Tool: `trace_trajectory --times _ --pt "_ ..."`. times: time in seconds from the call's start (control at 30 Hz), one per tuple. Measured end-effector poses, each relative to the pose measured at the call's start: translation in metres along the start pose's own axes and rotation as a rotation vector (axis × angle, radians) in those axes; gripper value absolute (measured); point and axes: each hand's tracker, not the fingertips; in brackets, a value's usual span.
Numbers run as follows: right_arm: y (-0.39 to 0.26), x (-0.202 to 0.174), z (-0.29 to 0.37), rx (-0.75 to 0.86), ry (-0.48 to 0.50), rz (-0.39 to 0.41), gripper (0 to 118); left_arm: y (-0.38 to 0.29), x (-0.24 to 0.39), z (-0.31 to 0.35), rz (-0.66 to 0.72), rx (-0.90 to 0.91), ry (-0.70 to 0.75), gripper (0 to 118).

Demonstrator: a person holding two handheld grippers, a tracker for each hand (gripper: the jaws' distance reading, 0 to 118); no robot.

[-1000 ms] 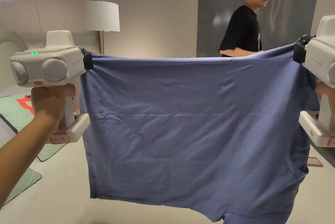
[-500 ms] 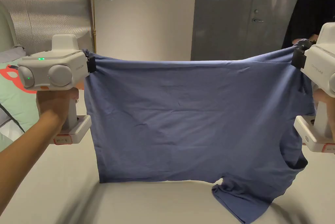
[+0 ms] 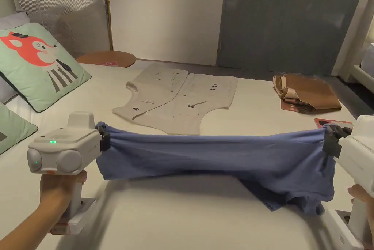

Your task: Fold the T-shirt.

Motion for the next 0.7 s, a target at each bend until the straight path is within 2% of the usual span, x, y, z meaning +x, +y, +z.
trace_trajectory --times 0.33,0.53,0.63,0.7 --pt "-0.097 0.01 0.122 -0.152 0.034 -0.069 4 -0.112 -0.03 0.106 -0.01 -0.158 -0.017 0" --pt "-0.141 0.01 0.197 -0.208 0.018 -0.102 4 -0.163 -0.042 0.168 -0.005 -0.22 -0.021 0" --pt "-0.165 0.015 0.225 -0.271 0.015 -0.149 4 -0.185 -0.047 0.192 -0.013 -0.25 -0.019 0" --pt "-0.182 0.013 0.242 -0.322 -0.003 -0.141 4 -0.201 -0.05 0.205 -0.028 -0.281 -0.016 0"
